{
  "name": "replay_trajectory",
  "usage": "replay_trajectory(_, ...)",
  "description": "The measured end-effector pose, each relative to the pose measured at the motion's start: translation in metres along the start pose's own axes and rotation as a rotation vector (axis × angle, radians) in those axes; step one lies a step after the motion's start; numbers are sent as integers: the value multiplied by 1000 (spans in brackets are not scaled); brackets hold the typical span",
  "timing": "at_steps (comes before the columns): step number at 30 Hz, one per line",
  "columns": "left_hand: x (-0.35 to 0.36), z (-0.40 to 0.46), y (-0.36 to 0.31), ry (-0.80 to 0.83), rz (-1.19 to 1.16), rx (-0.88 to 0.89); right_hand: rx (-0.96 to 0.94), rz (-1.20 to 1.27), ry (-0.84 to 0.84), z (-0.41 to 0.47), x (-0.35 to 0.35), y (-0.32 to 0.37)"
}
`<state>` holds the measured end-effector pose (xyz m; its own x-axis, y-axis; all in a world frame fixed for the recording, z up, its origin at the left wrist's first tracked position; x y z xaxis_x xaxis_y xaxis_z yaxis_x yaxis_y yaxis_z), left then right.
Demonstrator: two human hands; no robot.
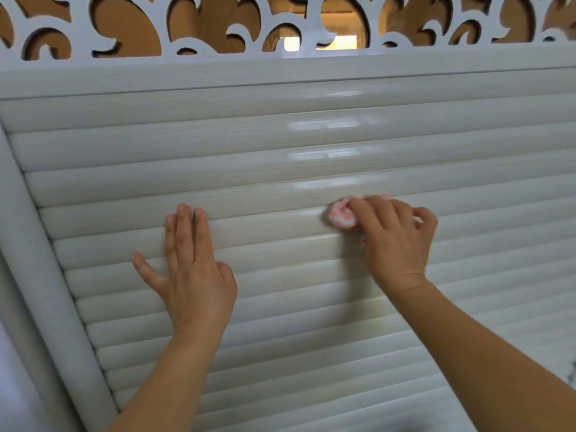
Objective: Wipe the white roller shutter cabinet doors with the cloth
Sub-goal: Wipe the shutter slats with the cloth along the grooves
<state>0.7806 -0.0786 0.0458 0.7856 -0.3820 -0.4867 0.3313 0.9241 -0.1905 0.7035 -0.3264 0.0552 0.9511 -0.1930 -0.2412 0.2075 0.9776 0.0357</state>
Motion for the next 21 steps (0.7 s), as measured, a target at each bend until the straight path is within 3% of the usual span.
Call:
replay_trajectory(6, -2, 0, 2, -39, -65, -12, 447, 137, -40, -4, -3, -26)
replay_trajectory(9, -5, -3, 6, -55, -96, -20, 527, 196, -76, -13, 4, -2)
replay_trajectory(16, -3, -11, 10, -21, -76, 9, 332, 144, -59, -36, 20, 60)
replay_trajectory(21, -1, -10, 9, 6, -44, -14, 42, 202, -58, -46, 22, 113)
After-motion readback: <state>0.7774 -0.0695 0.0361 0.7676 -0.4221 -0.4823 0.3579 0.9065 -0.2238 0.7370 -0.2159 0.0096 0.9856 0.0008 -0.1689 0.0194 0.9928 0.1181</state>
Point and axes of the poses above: each hand's wrist, its own z-axis towards the middle knuckle, its own x-axis out of the palm, y = z × x, the point moved 3 cm from there along z, towards the middle knuckle, and after that the axes turned 10 degrees about z, right-handed, at the moved point
